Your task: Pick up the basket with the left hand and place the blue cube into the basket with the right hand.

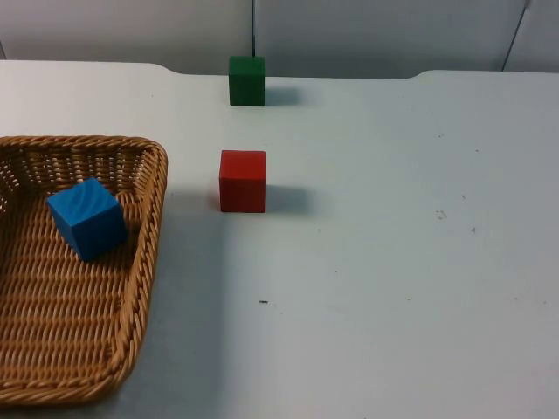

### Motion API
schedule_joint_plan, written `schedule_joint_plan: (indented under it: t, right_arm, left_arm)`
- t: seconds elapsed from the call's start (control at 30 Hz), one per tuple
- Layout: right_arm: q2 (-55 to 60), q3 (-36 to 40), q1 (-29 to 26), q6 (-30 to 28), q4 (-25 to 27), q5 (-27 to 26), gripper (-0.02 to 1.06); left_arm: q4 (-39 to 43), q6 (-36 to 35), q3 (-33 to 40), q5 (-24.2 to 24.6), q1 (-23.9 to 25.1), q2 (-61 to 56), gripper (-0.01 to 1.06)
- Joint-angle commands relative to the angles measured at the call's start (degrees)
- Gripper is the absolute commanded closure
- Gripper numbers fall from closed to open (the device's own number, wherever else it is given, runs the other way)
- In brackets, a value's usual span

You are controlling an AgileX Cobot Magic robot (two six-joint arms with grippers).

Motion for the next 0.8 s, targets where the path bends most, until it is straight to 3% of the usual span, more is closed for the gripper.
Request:
schedule_joint_plan:
  t: [0.0, 0.13, 0.47, 0.67, 0.77]
  right_arm:
    - [-0.2, 0.3, 0.1, 0.3, -0.7, -0.3, 0.17]
    - [-0.2, 1.5, 0.1, -0.9, -0.7, -2.7, 0.17]
    - [-0.2, 1.6, 0.1, -1.6, -0.6, -2.7, 0.17]
    - [-0.2, 1.6, 0.1, -1.6, -0.6, -2.7, 0.00]
    - [-0.2, 1.6, 0.1, -1.7, -0.6, -2.7, 0.00]
  left_arm:
    - [-0.5, -0.2, 0.1, -0.5, -0.3, -0.2, 0.00]
    - [-0.5, -0.2, 0.1, -0.5, -0.3, -0.2, 0.00]
    - [-0.5, -0.2, 0.1, -0.5, -0.3, -0.2, 0.00]
    - [-0.5, -0.2, 0.1, -0.5, -0.3, -0.2, 0.00]
    - [-0.5, -0.2, 0.1, -0.5, -0.3, -0.2, 0.00]
